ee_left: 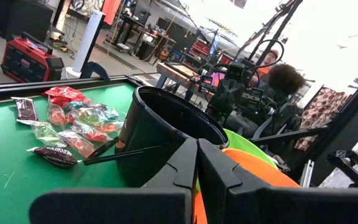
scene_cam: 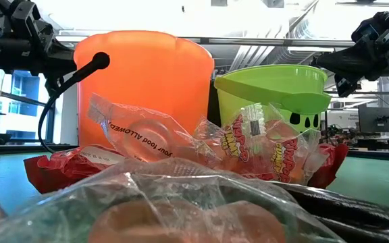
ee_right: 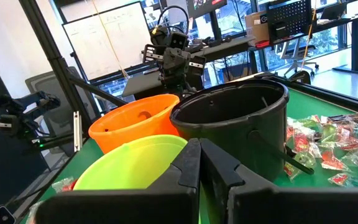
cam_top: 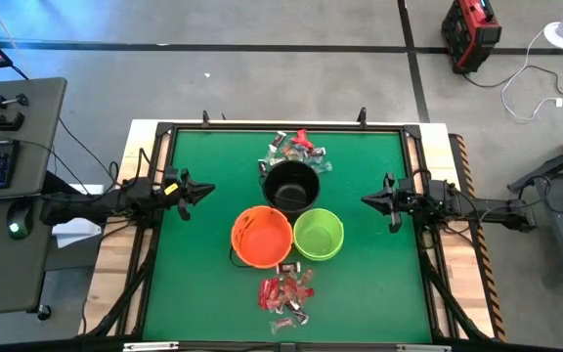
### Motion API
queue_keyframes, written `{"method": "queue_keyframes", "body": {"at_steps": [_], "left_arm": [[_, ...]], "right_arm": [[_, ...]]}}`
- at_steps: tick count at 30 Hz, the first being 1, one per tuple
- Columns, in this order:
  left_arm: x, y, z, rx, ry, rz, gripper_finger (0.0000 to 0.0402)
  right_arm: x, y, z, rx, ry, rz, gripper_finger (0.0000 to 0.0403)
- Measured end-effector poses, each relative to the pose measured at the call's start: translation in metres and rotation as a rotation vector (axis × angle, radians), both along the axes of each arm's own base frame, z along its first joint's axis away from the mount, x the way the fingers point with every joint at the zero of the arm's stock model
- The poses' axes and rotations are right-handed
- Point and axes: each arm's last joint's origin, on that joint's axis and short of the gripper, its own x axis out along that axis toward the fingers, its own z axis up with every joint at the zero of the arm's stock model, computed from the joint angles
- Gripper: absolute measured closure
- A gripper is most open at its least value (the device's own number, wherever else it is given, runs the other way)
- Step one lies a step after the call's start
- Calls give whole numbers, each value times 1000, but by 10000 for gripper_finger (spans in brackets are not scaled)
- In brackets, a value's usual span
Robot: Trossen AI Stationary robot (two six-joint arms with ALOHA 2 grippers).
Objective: Sort candy by brand, put in halloween buckets
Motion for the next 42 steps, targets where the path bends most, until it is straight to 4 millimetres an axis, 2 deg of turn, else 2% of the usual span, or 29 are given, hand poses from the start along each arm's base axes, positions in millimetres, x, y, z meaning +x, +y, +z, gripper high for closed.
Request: {"method": "queue_keyframes", "body": {"at_steps": [42], "left_arm": [[0, 0, 0, 0, 0, 0, 398]], "right_arm": [[0, -1, 0, -3, -2, -17, 402]]}}
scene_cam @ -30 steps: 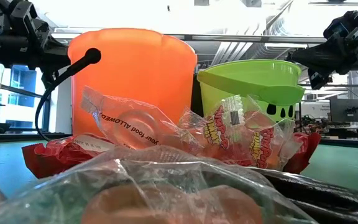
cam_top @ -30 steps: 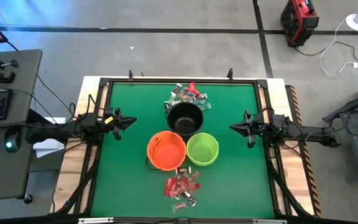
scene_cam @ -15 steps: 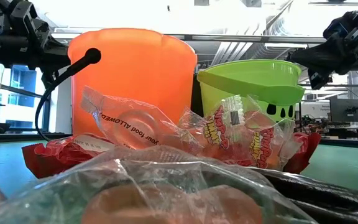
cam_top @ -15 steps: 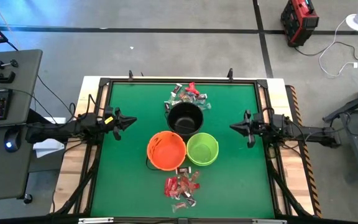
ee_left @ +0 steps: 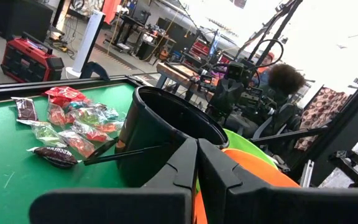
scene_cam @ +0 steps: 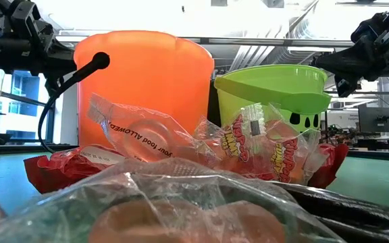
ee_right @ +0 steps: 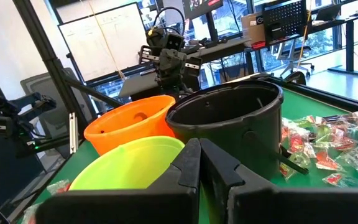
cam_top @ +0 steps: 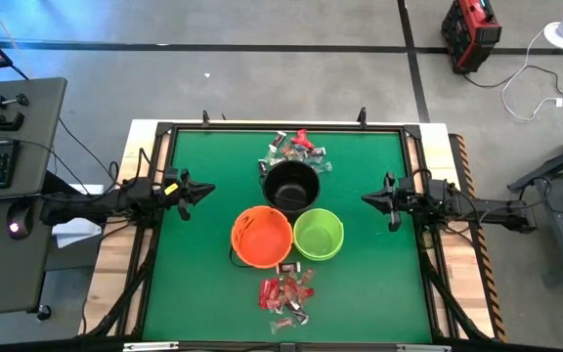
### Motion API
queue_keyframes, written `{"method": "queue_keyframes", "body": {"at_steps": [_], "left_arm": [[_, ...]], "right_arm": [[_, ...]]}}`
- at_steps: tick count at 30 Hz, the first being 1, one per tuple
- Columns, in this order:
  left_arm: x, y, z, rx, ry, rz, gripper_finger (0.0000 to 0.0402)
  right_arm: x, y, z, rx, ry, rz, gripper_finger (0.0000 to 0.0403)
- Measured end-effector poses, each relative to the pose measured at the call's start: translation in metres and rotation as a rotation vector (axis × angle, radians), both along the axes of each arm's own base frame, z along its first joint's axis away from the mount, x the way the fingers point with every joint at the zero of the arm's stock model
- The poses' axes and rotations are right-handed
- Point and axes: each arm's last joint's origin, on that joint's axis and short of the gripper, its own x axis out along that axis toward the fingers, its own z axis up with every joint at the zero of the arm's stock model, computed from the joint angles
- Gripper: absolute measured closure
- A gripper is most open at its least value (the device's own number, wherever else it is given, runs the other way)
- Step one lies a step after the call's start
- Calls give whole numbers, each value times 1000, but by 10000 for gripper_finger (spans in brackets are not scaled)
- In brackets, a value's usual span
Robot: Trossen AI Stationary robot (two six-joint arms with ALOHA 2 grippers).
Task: Sort candy by brand, put in halloween buckets
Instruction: Put the orange gummy into the green bucket
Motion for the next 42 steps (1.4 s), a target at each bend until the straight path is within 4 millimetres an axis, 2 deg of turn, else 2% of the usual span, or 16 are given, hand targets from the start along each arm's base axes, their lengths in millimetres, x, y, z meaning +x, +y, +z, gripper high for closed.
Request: {"method": "queue_keyframes", "body": {"at_steps": [3, 5, 8, 11, 13, 15, 19, 22, 25, 28, 32, 35, 39, 42], "left_arm": [[0, 0, 0, 0, 0, 0, 398], [0, 0, 0, 0, 0, 0, 398], [0, 0, 0, 0, 0, 0, 398], [0, 0, 0, 0, 0, 0, 398], [0, 0, 0, 0, 0, 0, 398], [0, 0, 0, 0, 1, 1, 398], [0, 0, 0, 0, 0, 0, 398], [0, 0, 0, 0, 0, 0, 398], [0, 0, 0, 0, 0, 0, 398], [0, 0, 0, 0, 0, 0, 398], [0, 0, 0, 0, 0, 0, 398], [0, 0, 0, 0, -1, 0, 398], [0, 0, 0, 0, 0, 0, 398], [0, 0, 0, 0, 0, 0, 398]], "right_arm": [[-1, 0, 9, 66, -100, -6, 402], [-3, -1, 23, 214, -261, -15, 402], [-13, -6, 45, 467, -574, -127, 402], [-21, -11, 53, 591, -745, -251, 402], [-21, -11, 58, 597, -748, -233, 402], [-21, -8, 72, 599, -751, -124, 402], [-16, -1, 120, 514, -728, 69, 402], [-2, 4, 163, 407, -676, 177, 402], [26, 12, 195, 366, -492, 262, 402], [59, 23, 209, 377, -145, 296, 399], [96, 45, 207, 422, 371, 316, 369], [117, 70, 203, 461, 654, 371, 330], [147, 111, 190, 454, 887, 457, 270], [172, 140, 177, 406, 935, 480, 237]]}}
